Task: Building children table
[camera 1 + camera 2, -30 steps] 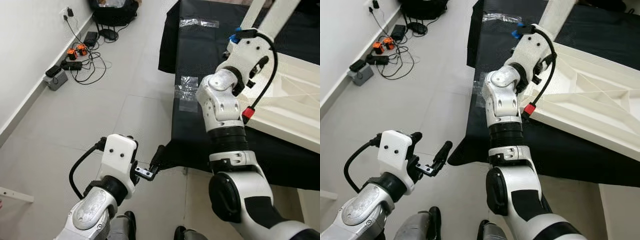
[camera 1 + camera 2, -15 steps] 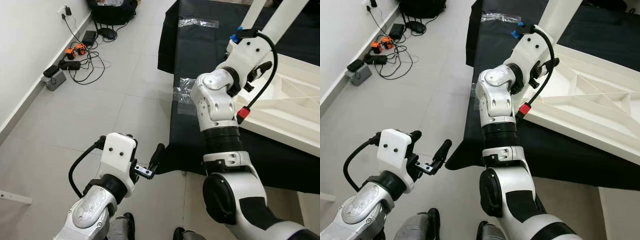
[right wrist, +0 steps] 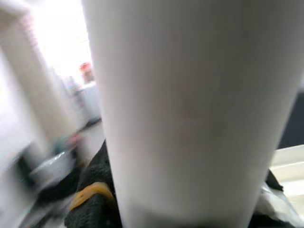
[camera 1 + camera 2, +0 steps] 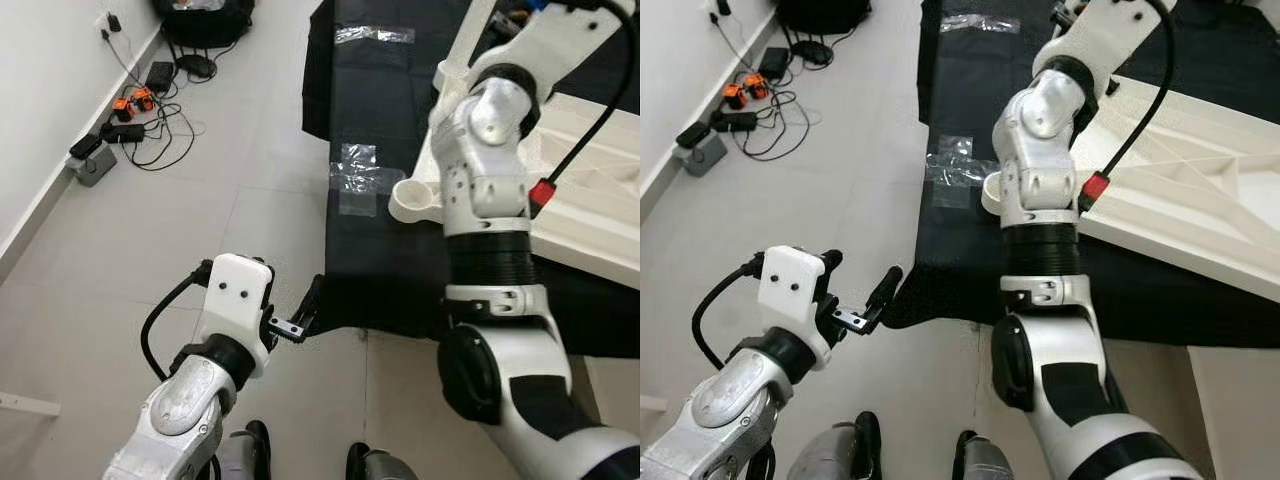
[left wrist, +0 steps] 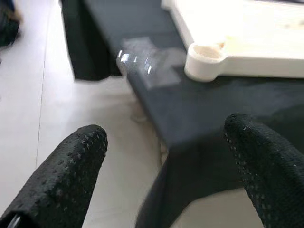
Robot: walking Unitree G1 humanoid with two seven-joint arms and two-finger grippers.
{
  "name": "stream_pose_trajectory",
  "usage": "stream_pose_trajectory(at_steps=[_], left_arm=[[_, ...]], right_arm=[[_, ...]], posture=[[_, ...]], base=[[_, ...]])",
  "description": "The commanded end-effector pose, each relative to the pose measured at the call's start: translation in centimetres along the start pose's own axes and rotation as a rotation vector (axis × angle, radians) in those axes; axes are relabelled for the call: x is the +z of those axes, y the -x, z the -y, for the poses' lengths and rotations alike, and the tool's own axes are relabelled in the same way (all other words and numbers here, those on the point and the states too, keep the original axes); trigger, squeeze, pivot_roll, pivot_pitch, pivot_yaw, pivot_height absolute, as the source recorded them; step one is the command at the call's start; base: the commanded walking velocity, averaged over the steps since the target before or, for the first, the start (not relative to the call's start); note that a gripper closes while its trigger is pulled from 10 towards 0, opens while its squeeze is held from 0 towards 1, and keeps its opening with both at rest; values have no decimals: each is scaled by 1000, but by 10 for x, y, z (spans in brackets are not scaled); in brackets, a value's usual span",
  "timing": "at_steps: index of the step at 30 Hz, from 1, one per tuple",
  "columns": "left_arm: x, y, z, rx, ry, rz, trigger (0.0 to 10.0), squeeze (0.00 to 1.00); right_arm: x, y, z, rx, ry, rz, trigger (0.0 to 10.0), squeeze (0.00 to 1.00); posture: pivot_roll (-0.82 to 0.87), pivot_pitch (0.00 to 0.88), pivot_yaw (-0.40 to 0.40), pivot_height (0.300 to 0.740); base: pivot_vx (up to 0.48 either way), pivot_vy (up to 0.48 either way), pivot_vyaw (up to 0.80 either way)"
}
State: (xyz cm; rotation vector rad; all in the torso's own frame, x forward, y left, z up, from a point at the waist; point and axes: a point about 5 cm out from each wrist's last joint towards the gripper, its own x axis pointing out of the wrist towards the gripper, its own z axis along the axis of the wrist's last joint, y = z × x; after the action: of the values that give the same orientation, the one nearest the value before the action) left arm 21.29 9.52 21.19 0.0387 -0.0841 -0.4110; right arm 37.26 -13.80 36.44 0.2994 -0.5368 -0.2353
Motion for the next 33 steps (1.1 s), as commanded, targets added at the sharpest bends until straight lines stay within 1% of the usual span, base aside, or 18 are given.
stream_pose_trajectory(at_steps=[1,3,4,5,7,8,9,10,12,14,15,17,18,19,22,24,30,33], left_arm=[[-4,0,-2,-6,-24,-24,10000,0],[-4,0,-2,-6,-24,-24,10000,0],[-3,-4,-7,-15,-64,-19,10000,0],[-1,-12,-13,-26,-113,-12,10000,1000],[-1,-12,-13,-26,-113,-12,10000,1000],[1,-19,-20,-22,-158,-6,10000,1000],[1,-27,-27,-7,-182,-19,10000,1000],[0,-35,-32,-5,-178,-28,10000,0],[-3,-43,-37,-27,-163,-58,10000,0],[-3,-43,-37,-27,-163,-58,10000,0],[-3,-48,-39,-40,-180,-60,10000,0],[-3,-48,-39,-40,-180,-60,10000,0],[-3,-52,-42,-46,-209,-62,10000,0],[-7,-59,-46,-76,-237,-75,10000,0],[-10,-62,-46,-107,-229,-76,10000,0],[-14,-62,-39,-175,-224,-81,10000,0],[-17,-64,-36,-204,-228,-83,10000,0],[-20,-69,-37,-206,-245,-88,10000,0]], right_arm=[[-12,5,-10,133,-33,-82,10000,0],[-12,5,-10,133,-33,-82,10000,0],[-23,9,-9,190,-68,-143,10000,0],[-36,14,-3,211,-113,-210,10000,0],[-36,14,-3,211,-113,-210,10000,0],[-47,20,3,216,-133,-251,10000,0],[-56,27,6,242,-158,-293,10000,0],[-62,35,5,294,-181,-324,10000,0],[-66,46,-1,379,-217,-357,10000,0],[-66,46,-1,379,-217,-357,10000,0],[-66,52,-6,437,-220,-366,10000,0],[-66,52,-6,437,-220,-366,10000,0],[-66,57,-10,485,-229,-379,10000,0],[-65,64,-16,536,-240,-395,10000,0],[-64,64,-17,524,-253,-401,10000,0],[-64,65,-21,544,-265,-409,10000,0],[-63,68,-24,564,-278,-422,10000,0],[-62,75,-28,607,-291,-438,10000,0]], posture=[[84,177,-48,740],[84,177,-48,740],[80,168,-49,740],[70,158,-47,740],[70,158,-47,740],[70,158,-47,740],[70,153,-45,740],[70,147,-45,740],[69,146,-45,740],[69,146,-45,740],[64,143,-43,740],[64,143,-43,740],[61,137,-39,740],[61,135,-40,740],[58,133,-40,740],[59,132,-42,740],[61,130,-43,740],[63,130,-42,740]], base=[[0,0,0],[0,0,0],[0,0,0],[0,0,0],[0,0,0],[0,0,0],[0,0,0],[0,0,0],[0,0,0],[0,0,0],[0,0,0],[0,0,0],[0,0,0],[0,0,0],[0,0,0],[0,0,0],[0,0,0],[0,0,0]])
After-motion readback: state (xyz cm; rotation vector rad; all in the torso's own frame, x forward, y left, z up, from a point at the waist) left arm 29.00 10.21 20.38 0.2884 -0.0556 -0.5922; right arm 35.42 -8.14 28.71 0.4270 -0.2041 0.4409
